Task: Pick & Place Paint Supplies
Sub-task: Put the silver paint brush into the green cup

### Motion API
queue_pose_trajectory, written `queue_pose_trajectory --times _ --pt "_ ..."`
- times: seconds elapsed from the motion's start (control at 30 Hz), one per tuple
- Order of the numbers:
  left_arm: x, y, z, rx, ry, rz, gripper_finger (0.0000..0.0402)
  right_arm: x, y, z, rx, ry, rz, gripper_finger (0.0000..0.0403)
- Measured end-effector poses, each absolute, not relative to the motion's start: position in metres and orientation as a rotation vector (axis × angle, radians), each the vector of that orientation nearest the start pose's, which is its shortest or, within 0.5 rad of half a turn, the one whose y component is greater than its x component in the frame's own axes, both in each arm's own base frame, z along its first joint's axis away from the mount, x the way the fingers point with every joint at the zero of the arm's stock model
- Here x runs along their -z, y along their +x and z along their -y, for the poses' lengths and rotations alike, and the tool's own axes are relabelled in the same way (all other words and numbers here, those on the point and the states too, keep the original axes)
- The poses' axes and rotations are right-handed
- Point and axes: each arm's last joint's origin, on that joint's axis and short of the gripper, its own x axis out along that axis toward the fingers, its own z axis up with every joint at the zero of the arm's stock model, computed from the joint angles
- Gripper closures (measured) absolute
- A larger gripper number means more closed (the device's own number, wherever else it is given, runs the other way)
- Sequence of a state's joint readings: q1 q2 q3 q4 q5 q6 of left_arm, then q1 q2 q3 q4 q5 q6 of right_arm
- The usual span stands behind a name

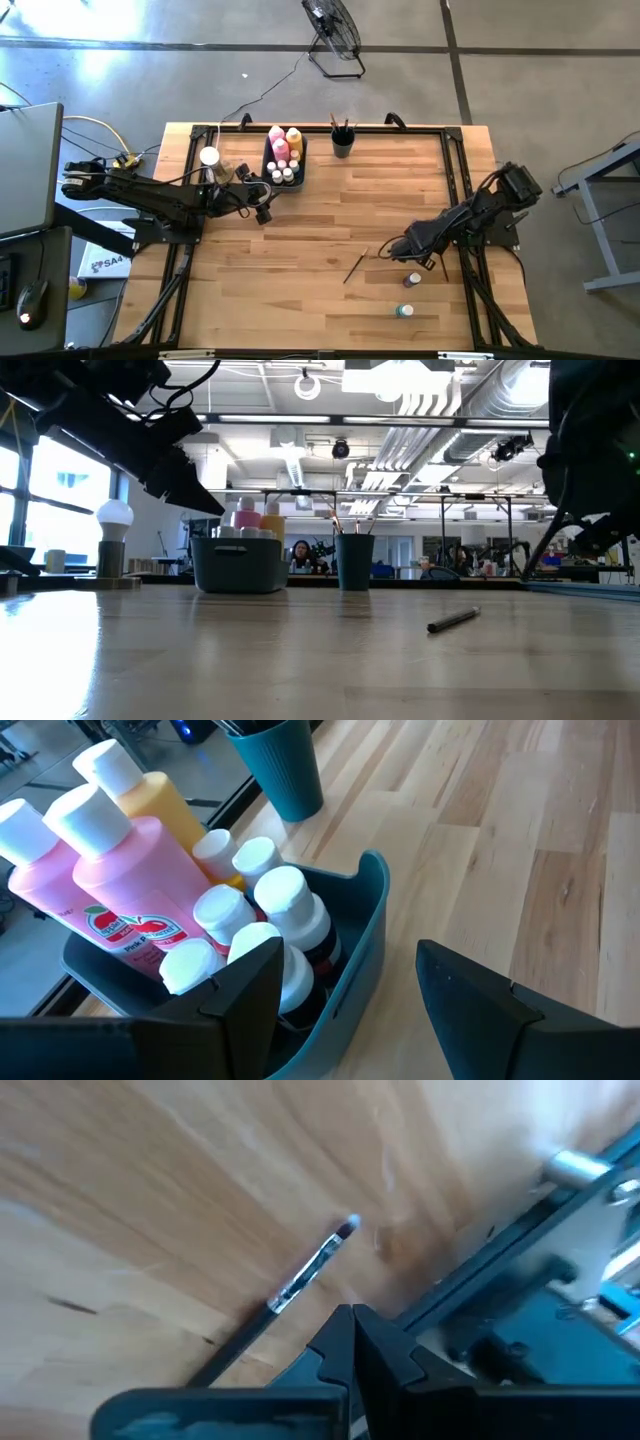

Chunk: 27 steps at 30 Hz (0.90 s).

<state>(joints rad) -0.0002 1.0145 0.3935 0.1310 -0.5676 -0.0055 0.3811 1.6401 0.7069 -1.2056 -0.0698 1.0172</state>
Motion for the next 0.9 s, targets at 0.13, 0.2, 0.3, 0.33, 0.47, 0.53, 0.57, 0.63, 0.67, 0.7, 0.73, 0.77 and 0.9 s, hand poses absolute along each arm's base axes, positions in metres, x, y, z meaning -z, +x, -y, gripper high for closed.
queue_pose_trajectory --times 0.13,0.2,0.3,0.33,0.47,0.53,0.57,0.63,0.67,0.7,0.73,0.77,0.9 --pt "-0.191 0.196 -0.016 -0.557 0.134 -0.475 0.0178 -0.115 0.161 -0.070 0.745 0.333 -1.958 0.0401" --pt "-0.191 0.196 -0.016 -0.557 0.133 -0.475 0.0178 -0.112 0.162 -0.072 0.710 0.368 -1.942 0.0401" --pt "-0.191 0.196 -0.016 -0.557 0.133 -0.475 0.0178 -0.112 0.163 -0.073 0.711 0.394 -1.935 0.0401" --pt "-0.191 0.196 -0.016 -0.557 0.133 -0.475 0.0178 -0.112 0.164 -0.073 0.712 0.398 -1.932 0.0401" --pt "-0.191 0.196 -0.016 -0.558 0.133 -0.474 0.0178 -0.116 0.170 -0.074 0.684 0.446 -1.907 0.0401" --pt "-0.191 0.196 -0.016 -0.558 0.133 -0.473 0.0178 -0.119 0.174 -0.073 0.666 0.479 -1.879 0.0401" --pt "-0.191 0.196 -0.016 -0.559 0.132 -0.471 0.0178 -0.121 0.176 -0.072 0.661 0.490 -1.862 0.0401" --pt "-0.191 0.196 -0.016 -0.566 0.133 -0.468 0.0178 -0.126 0.184 -0.071 0.653 0.503 -1.806 0.0401" --pt "-0.191 0.196 -0.016 -0.574 0.135 -0.466 0.0178 -0.128 0.186 -0.070 0.654 0.508 -1.787 0.0401" --pt "-0.192 0.196 -0.016 -0.580 0.135 -0.463 0.0178 -0.129 0.188 -0.069 0.656 0.515 -1.774 0.0401" --pt "-0.192 0.196 -0.016 -0.583 0.135 -0.460 0.0178 -0.131 0.193 -0.068 0.643 0.529 -1.749 0.0401" --pt "-0.192 0.196 -0.016 -0.584 0.135 -0.459 0.0178 -0.132 0.198 -0.067 0.617 0.542 -1.719 0.0401" --pt "-0.192 0.197 -0.016 -0.584 0.134 -0.454 0.0178 -0.135 0.212 -0.066 0.505 0.542 -1.641 0.0401"
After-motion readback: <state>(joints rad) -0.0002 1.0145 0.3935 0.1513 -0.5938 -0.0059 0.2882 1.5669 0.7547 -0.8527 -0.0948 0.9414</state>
